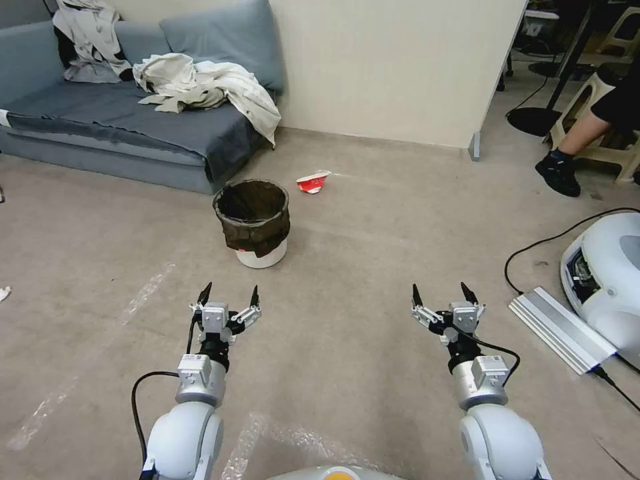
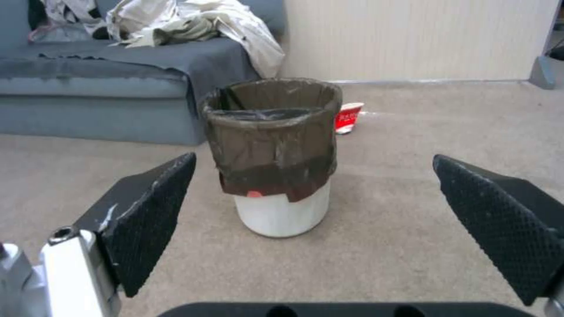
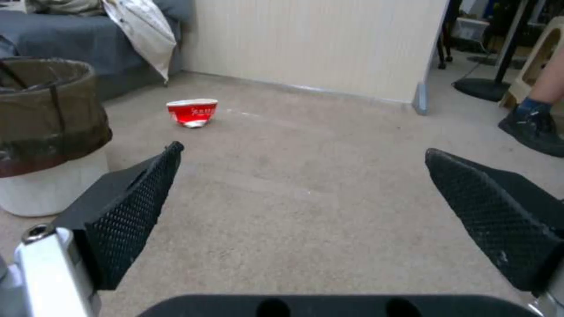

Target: Pick up the trash can from the floor.

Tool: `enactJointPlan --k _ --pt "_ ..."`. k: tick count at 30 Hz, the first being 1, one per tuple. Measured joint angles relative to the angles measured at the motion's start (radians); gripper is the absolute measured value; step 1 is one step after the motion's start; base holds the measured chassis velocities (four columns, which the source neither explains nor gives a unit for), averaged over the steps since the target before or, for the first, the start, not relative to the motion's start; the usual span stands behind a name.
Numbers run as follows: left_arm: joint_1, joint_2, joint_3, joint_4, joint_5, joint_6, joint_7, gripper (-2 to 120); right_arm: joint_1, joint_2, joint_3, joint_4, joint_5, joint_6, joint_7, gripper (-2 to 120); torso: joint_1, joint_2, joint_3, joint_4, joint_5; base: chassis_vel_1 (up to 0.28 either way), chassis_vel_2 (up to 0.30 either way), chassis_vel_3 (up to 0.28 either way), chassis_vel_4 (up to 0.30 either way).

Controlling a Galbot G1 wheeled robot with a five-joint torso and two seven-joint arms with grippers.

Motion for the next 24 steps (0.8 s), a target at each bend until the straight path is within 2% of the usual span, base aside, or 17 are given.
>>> enactJointPlan --k 24 --pt "0.007 0.001 0.001 -0.016 0.000 0.001 -0.002 100 -0.002 0.002 -0.001 0.011 -0.006 -0.003 0.000 100 0.000 0.000 0.000 0.0000 0.0000 0.000 0.000 0.000 0.000"
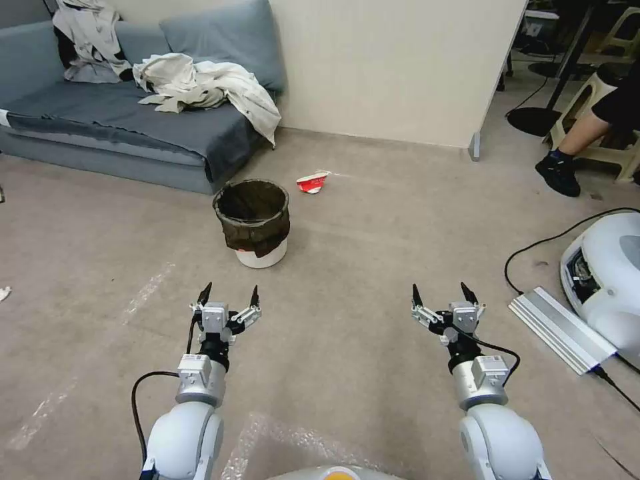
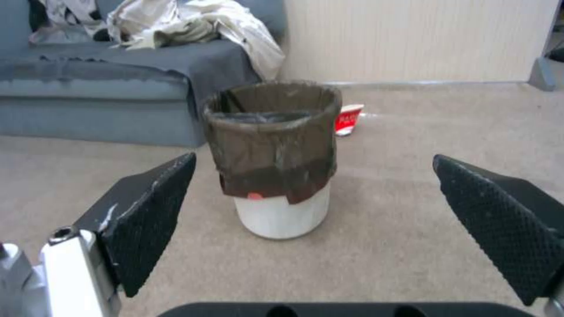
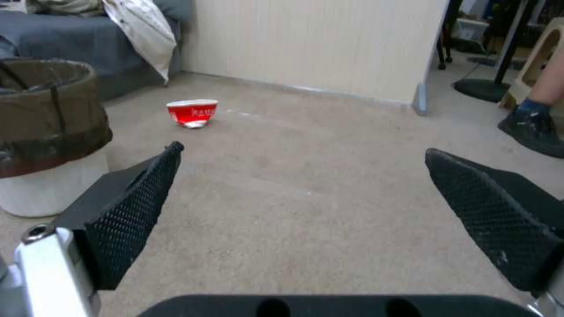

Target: Pick up the trash can from the floor.

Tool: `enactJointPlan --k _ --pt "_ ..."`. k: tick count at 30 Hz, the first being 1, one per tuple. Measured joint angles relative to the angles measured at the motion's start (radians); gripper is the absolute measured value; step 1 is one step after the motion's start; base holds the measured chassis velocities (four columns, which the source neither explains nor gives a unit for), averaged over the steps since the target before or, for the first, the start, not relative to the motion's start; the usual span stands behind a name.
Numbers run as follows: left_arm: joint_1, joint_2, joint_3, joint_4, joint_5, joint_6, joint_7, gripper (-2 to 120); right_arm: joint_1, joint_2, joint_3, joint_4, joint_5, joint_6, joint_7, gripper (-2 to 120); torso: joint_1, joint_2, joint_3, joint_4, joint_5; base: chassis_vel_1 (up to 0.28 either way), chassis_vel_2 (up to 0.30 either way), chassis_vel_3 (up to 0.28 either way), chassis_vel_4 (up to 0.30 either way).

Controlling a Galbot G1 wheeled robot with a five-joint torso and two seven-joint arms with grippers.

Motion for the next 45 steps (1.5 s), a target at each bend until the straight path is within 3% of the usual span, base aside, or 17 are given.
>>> enactJointPlan --k 5,7,9,10,15,28,45 --pt "0.036 0.006 0.007 -0.084 0.001 0.014 -0.016 100 -0.017 0.017 -0.016 0.092 -0.044 -0.023 0.003 100 0.000 0.000 0.000 0.0001 0.0000 0.000 0.000 0.000 0.000" --pt "0.082 0.014 0.016 -0.189 0.002 0.035 -0.037 100 -0.039 0.040 -0.035 0.208 -0.101 -0.055 0.011 100 0.000 0.000 0.000 0.0001 -0.0001 0.000 0.000 0.000 0.000" --pt "0.091 0.016 0.018 -0.209 0.002 0.039 -0.041 100 -0.043 0.043 -0.038 0.227 -0.110 -0.060 0.012 100 0.000 0.000 0.000 0.0001 -0.0001 0.000 0.000 0.000 0.000" --pt "0.117 0.020 0.024 -0.270 0.003 0.051 -0.054 100 -0.052 0.053 -0.048 0.274 -0.129 -0.086 0.026 100 0.000 0.000 0.000 0.0000 -0.0006 0.000 0.000 0.000 0.000" --pt "0.182 0.036 0.026 -0.387 -0.004 0.078 -0.096 100 -0.057 0.057 -0.054 0.271 -0.130 -0.118 0.040 100 0.000 0.000 0.000 0.0001 0.0007 0.000 0.000 0.000 0.000" --pt "0.211 0.044 0.004 -0.316 -0.026 0.023 -0.146 100 -0.092 0.041 -0.045 0.228 -0.115 -0.091 0.028 100 0.000 0.000 0.000 0.0000 -0.0001 0.000 0.000 0.000 0.000" --pt "0.217 0.044 0.002 -0.317 0.022 0.014 -0.143 100 -0.108 0.038 -0.048 0.236 -0.098 -0.086 0.048 100 0.000 0.000 0.000 0.0000 0.0000 0.000 0.000 0.000 0.000"
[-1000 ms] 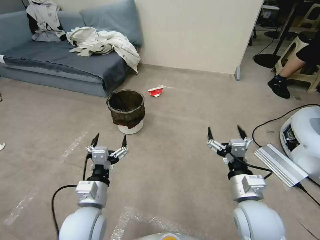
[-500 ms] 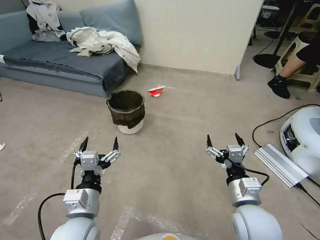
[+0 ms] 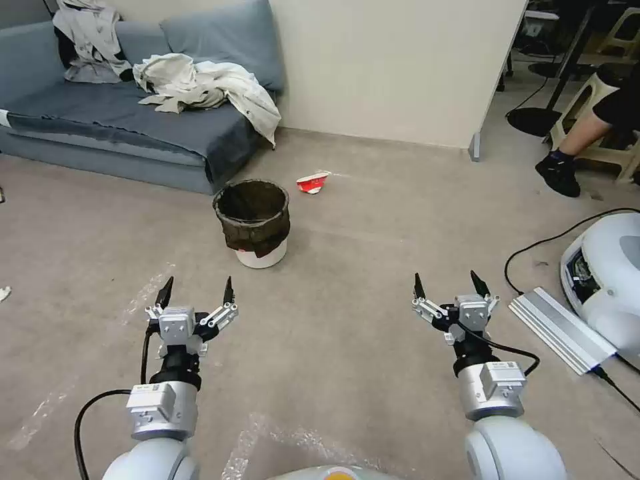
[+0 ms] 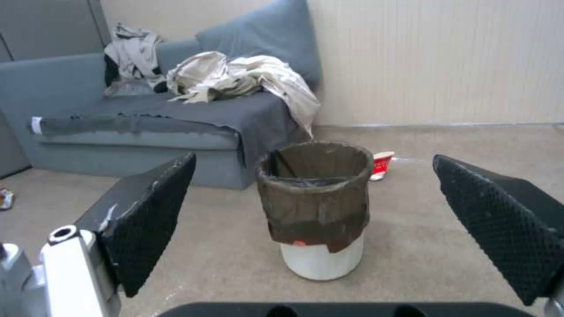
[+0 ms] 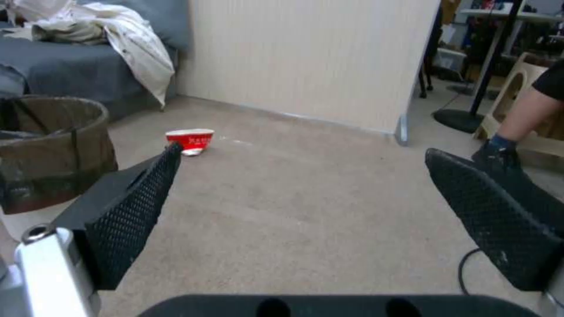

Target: Pick up the trash can from the floor.

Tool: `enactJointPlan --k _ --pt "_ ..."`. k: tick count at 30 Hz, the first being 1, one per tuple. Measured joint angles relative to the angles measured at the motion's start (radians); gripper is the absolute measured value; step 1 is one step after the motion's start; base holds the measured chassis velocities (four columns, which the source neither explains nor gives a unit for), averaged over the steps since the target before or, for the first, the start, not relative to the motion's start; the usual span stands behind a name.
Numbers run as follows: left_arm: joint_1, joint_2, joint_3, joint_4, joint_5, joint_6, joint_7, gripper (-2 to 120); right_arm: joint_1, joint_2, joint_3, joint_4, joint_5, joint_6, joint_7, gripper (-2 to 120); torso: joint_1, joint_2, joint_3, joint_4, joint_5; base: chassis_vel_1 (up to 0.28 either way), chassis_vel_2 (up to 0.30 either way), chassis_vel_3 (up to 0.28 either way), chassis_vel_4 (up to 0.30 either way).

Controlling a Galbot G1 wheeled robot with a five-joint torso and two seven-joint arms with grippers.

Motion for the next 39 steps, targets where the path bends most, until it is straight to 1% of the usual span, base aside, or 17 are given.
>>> enactJointPlan --k 13,33,37,39 --pt "0.001 -0.003 0.003 -0.006 0.006 0.002 0.001 100 -0.003 -0.002 0.002 0.005 0.004 0.000 0.004 100 0.000 0.000 0.000 0.0001 0.0000 0.010 0.017 0.023 0.015" --pt "0.002 -0.005 0.007 0.002 0.004 -0.005 0.014 100 0.000 -0.004 0.001 0.006 0.008 0.005 0.012 100 0.000 0.000 0.000 0.0001 0.0000 0.051 0.049 0.046 0.045" --pt "0.001 -0.003 0.012 0.013 0.003 -0.034 0.009 100 0.000 -0.005 0.001 0.009 0.007 0.002 0.005 100 0.000 0.000 0.000 0.0002 0.0000 0.009 0.013 0.009 0.012" --pt "0.001 -0.003 0.012 0.013 0.003 -0.035 0.009 100 0.000 -0.005 0.001 0.010 0.007 0.001 0.004 100 0.000 0.000 0.000 0.0000 0.0000 0.000 0.000 0.000 0.000"
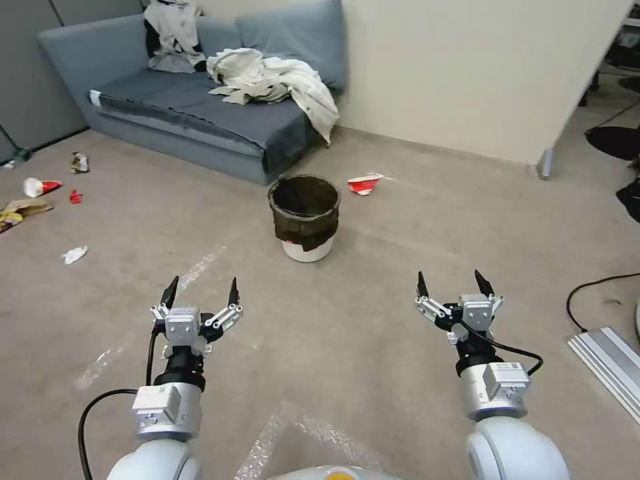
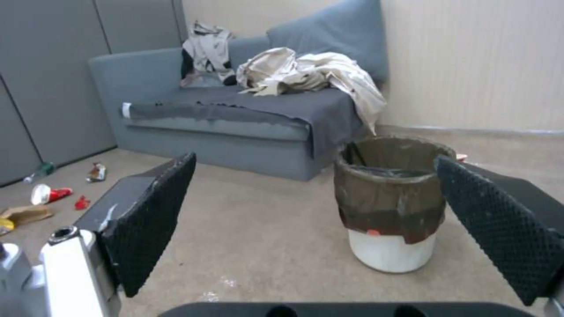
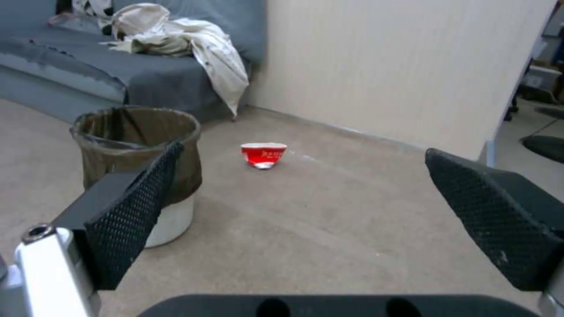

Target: Pick up the trash can from the floor.

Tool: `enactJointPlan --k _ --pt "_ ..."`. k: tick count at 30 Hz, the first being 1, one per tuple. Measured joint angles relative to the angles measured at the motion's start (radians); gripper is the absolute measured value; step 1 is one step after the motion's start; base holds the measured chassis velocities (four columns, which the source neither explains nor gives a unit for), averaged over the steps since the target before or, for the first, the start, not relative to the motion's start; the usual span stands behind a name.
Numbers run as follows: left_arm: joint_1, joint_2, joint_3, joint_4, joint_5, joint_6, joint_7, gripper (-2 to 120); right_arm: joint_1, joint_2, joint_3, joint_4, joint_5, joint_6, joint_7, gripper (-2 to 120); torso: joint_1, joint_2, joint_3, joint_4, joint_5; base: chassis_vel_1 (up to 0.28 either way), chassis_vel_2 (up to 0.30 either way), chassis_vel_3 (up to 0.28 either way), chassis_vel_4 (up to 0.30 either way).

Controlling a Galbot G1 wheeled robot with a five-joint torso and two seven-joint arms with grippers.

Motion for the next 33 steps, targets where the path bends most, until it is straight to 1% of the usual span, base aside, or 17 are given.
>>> enactJointPlan --k 12,33 --pt "0.000 0.008 -0.007 -0.004 -0.005 0.002 0.001 100 0.002 0.000 -0.005 0.001 -0.012 -0.013 -0.005 100 0.000 0.000 0.000 0.0000 -0.0001 0.000 0.000 0.000 0.000" --pt "-0.008 0.009 -0.011 -0.003 -0.029 0.009 0.012 100 0.007 0.002 -0.002 -0.009 -0.017 -0.011 -0.006 100 0.000 0.000 0.000 0.0000 0.0001 -0.082 0.081 0.080 -0.077"
